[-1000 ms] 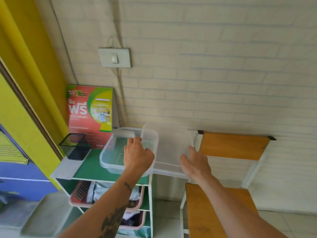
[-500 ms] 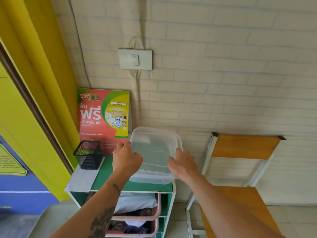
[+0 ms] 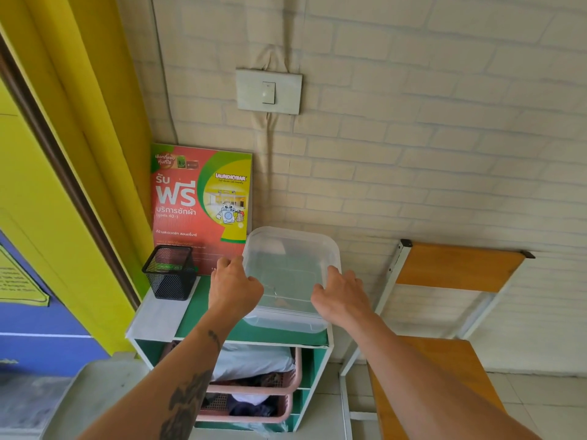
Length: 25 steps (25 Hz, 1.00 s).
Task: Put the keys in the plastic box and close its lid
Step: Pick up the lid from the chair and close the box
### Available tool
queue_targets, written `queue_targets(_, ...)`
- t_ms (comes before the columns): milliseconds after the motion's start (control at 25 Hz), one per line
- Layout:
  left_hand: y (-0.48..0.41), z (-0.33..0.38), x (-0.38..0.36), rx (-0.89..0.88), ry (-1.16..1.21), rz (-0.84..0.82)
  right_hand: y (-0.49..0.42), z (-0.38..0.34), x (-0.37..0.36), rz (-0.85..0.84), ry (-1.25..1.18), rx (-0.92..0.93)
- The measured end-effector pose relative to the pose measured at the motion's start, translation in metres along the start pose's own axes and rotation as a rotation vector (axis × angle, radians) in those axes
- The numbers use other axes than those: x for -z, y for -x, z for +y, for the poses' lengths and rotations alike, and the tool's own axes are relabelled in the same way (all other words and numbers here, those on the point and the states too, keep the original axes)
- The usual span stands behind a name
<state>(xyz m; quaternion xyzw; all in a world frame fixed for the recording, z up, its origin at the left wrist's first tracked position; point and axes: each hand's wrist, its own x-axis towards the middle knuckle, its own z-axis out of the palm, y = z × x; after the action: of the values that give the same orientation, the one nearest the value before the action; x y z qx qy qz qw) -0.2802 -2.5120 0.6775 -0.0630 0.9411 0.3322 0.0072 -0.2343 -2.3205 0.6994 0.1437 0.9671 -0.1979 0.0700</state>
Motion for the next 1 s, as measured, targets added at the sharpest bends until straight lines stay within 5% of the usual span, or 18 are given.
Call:
queue_targets(760,-0.004,-0.008,-0.011,-0.122,-0.161,0.072,-0.023,0.038,-0.007,-0.04,-0.175,0.139)
queue_targets(1000,-0.026,0.017,-0.011,-0.501,-0.278,0.06,-0.041,0.034,-0.004,0.172,0.003,0.184)
